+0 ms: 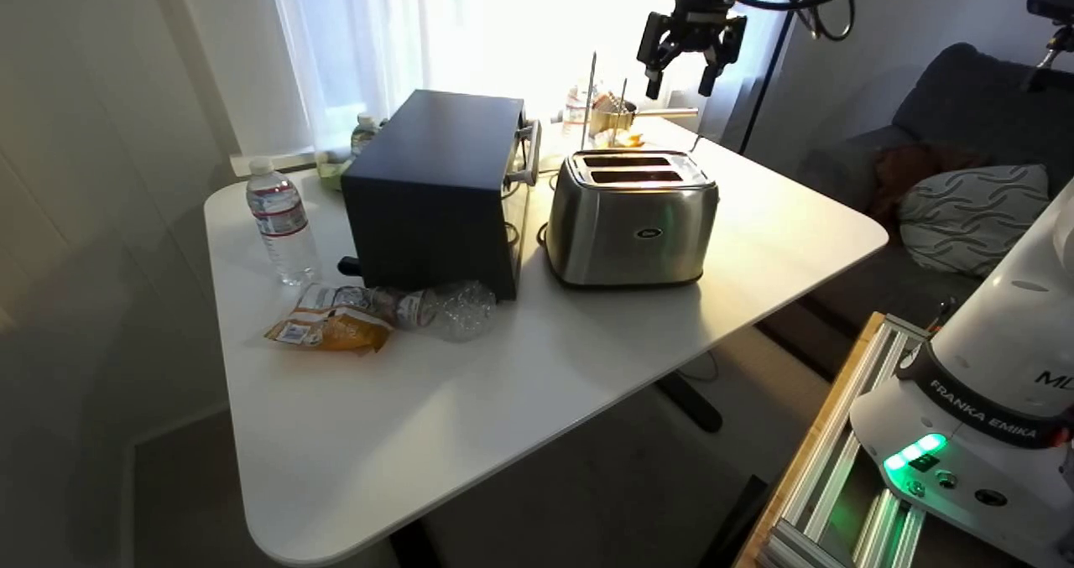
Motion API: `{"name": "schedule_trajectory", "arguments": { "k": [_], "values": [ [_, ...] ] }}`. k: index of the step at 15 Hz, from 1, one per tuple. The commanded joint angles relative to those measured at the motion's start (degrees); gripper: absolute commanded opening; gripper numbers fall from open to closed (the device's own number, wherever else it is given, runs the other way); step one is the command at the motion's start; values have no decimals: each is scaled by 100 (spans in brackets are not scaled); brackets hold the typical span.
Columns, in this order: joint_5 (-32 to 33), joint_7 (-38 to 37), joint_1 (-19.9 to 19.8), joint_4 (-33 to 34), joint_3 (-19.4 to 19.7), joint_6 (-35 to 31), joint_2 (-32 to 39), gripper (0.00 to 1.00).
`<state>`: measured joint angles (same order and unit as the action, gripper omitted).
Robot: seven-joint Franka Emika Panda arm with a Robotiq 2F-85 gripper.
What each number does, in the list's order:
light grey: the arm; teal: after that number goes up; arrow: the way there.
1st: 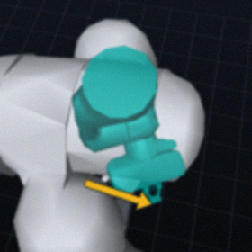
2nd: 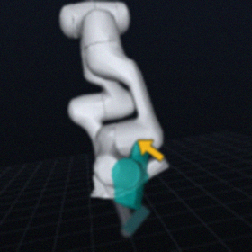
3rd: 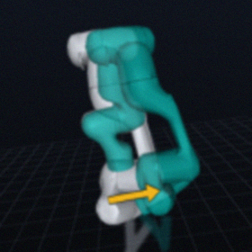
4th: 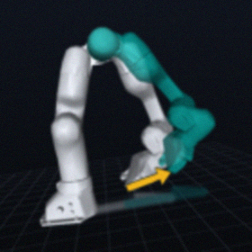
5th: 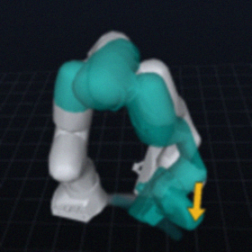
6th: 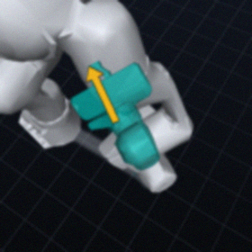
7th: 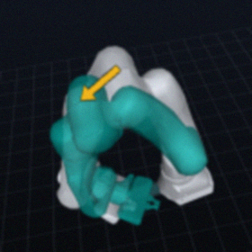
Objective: Push the toast ejector lever of the toaster down
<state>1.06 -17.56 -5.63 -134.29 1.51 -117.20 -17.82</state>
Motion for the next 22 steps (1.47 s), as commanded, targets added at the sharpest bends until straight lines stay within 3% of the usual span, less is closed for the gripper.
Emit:
{"name": "schedule_trajectory", "arguments": {
  "k": [1,4,9,10,16,22],
  "values": [
    [-93,181,-179,-194,251,508,-493,100],
    [-64,357,-259,-467,350,762,-833,100],
    [-90,-11,-372,-1055,289,532,-1261,100],
    [-24,151,-328,-672,291,708,-885,100],
    [-28,103,-371,-875,287,656,-1041,100],
    [274,84,-608,-1213,369,4,-1133,100]
  ]
}}
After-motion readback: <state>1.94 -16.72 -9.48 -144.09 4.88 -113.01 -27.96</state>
